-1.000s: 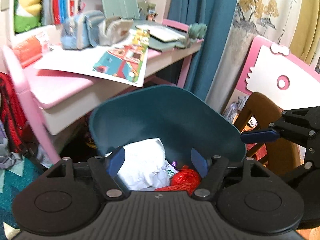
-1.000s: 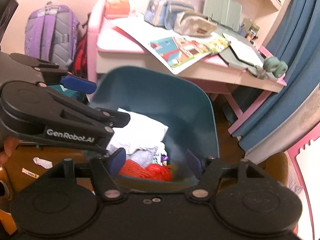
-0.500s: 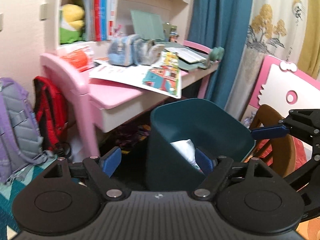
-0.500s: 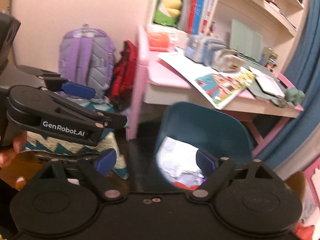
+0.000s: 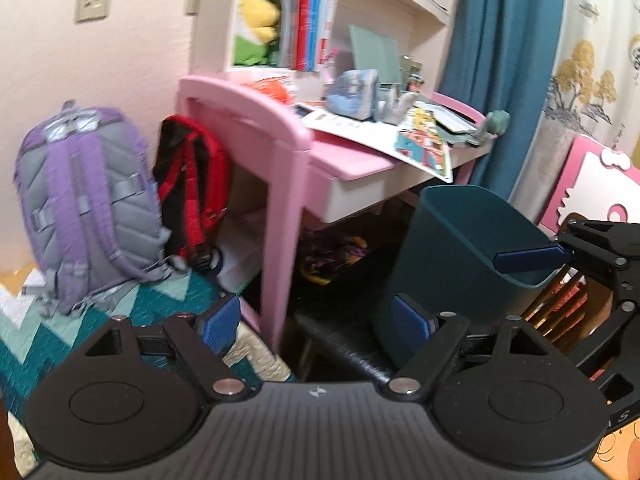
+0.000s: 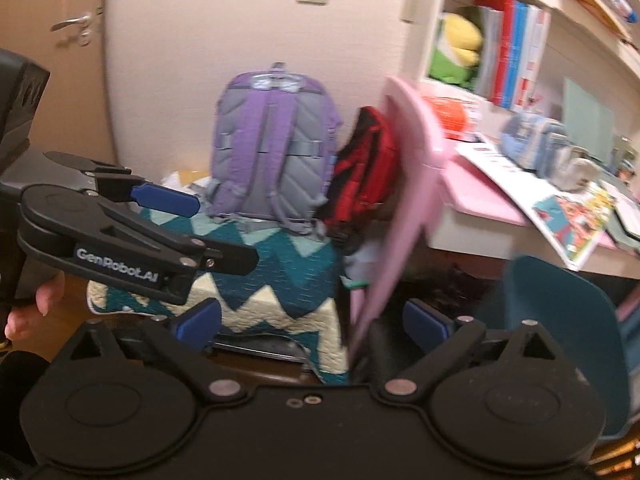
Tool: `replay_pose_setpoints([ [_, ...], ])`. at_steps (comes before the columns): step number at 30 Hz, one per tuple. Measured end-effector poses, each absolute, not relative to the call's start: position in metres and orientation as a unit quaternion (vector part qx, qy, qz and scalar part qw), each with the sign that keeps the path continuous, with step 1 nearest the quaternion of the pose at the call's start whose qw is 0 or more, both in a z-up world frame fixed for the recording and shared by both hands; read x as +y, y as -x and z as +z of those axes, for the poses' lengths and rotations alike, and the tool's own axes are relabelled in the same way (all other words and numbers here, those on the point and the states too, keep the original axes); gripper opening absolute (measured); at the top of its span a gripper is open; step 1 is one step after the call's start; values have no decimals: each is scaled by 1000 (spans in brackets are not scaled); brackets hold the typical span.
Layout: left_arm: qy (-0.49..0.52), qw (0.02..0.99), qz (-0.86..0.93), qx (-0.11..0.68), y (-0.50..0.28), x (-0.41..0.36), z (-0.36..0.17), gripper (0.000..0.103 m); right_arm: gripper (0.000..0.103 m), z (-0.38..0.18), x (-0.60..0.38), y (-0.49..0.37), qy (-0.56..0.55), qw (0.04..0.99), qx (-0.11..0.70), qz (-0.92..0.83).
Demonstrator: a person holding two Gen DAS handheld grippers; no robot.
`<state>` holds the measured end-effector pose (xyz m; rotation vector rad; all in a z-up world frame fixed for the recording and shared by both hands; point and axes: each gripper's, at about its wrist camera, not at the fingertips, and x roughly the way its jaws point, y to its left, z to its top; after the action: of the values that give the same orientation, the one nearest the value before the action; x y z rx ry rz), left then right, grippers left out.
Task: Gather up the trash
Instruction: 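Move both open tools back down to the sachet and tissue on the floor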
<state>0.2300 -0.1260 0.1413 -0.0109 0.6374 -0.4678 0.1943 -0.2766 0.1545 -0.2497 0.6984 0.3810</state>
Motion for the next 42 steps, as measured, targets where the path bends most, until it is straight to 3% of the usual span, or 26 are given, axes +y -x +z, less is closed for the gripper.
replay_pose_setpoints([
  [4,18,927,-213,309,-226,-87,125,102,101,133,-248,-208,118,906,348,209],
  [19,79,933,-94,338,-248,42,-10,103,103,-11,-154,-267,130,874,389,261],
  [29,147,897,50,414,-270,101,-145,103,103,-133,-93,-297,184,827,428,314],
  [42,251,776,208,540,-286,144,-322,103,100,-274,-34,-327,277,741,476,383],
])
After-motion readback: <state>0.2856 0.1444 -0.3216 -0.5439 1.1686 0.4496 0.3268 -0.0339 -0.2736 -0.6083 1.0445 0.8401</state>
